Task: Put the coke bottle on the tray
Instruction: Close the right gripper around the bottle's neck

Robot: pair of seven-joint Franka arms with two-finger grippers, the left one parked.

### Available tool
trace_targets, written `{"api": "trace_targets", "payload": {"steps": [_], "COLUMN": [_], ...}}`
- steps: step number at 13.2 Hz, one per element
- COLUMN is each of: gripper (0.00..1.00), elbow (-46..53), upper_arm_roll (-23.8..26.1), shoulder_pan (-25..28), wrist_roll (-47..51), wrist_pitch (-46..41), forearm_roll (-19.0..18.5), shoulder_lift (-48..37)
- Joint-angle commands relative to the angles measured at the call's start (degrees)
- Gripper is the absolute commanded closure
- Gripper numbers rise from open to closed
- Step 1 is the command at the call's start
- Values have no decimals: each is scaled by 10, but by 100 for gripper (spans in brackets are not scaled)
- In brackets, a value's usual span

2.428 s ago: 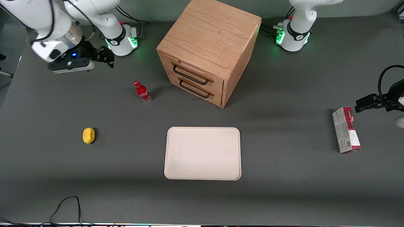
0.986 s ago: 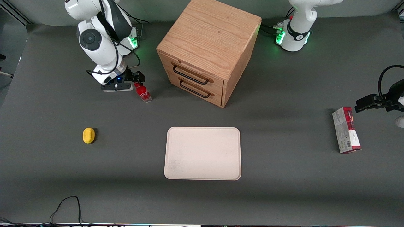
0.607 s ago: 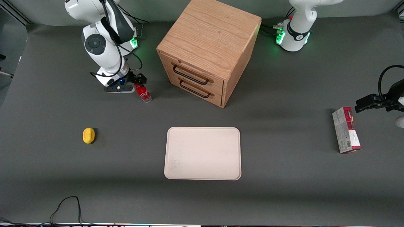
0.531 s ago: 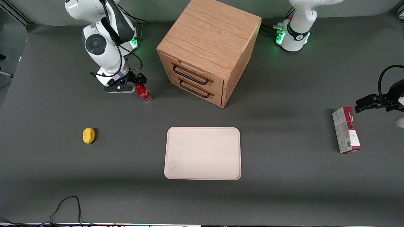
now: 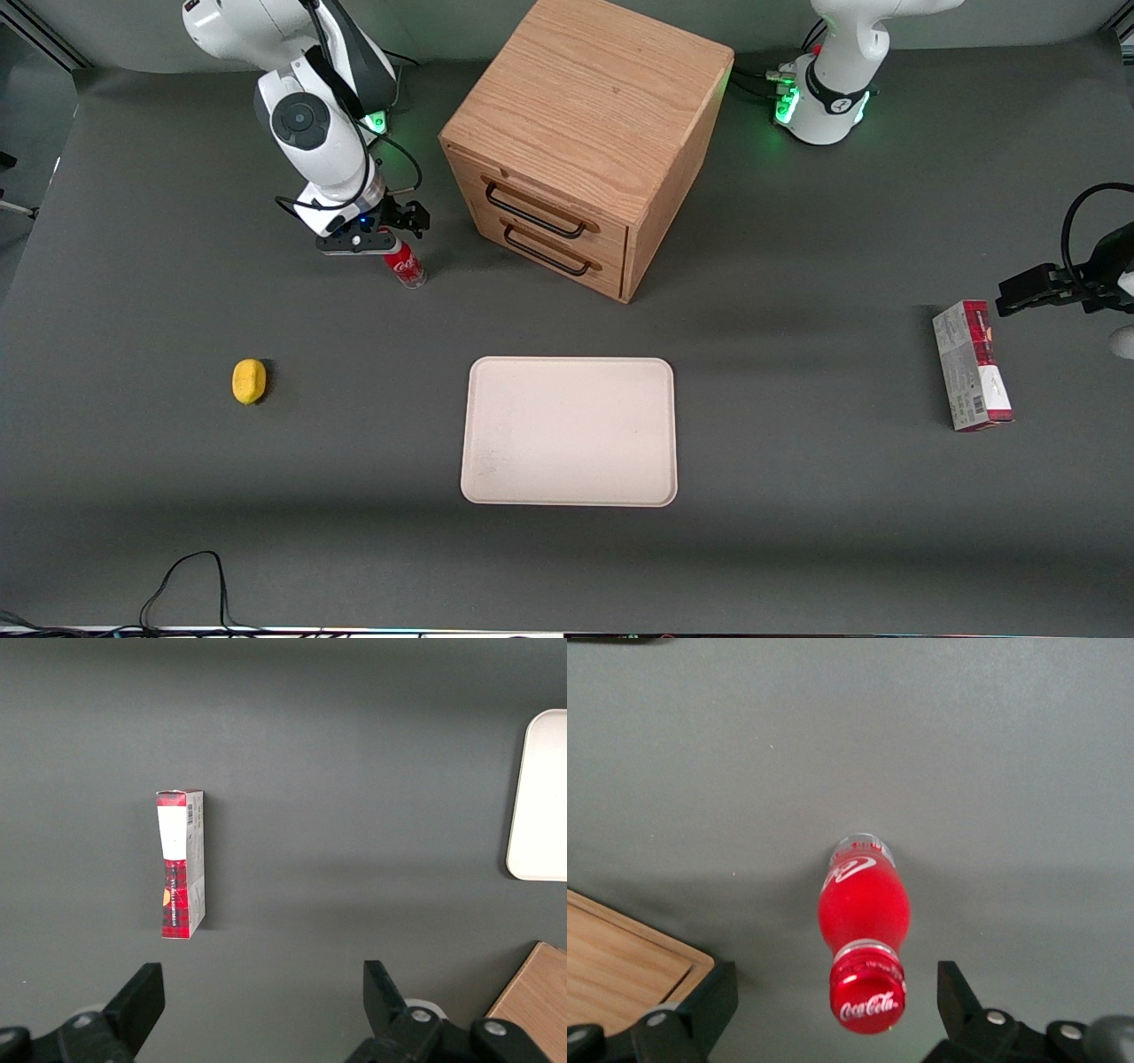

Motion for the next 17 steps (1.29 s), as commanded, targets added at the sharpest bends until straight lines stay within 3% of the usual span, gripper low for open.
{"api": "trace_targets", "payload": {"steps": [1,5,8,11,13,17], "gripper": [0,2,53,77,86,86], "elbow": [0,0,0,0,1,44], "upper_arm_roll": [-7,-15,-16,-16,-16,-16], "shoulder_pan": [1,-2,-2,-2,-2,-2], "wrist_roll": [4,4,4,4,4,5], "wrist_pitch": [15,15,14,13,13,-38], "forearm_roll": [-21,-22,-22,-22,-22,-22], "shoulder_lift": [6,6,6,6,6,-3]}}
